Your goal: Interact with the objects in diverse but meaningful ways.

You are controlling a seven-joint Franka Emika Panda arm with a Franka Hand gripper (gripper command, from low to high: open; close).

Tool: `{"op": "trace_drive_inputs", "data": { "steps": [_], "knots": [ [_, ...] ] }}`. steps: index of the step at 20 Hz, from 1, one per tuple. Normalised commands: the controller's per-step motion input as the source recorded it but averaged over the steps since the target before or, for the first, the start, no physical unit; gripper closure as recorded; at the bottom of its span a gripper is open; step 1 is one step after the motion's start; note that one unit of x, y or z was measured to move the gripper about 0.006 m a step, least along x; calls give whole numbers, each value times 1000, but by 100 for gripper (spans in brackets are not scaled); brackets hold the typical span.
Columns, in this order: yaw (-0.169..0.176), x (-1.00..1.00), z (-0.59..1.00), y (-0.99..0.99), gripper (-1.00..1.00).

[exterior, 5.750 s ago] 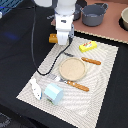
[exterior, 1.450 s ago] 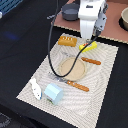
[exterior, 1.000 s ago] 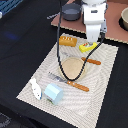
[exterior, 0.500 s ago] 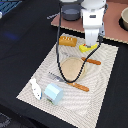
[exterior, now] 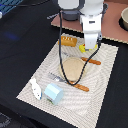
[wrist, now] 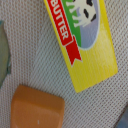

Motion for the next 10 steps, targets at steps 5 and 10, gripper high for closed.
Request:
{"op": "trace_drive_inputs", "data": {
  "steps": [5, 10],
  "knots": [
    [77, 239, -26, 19, -100],
    [6, 397, -3, 1, -100]
  ]
}}
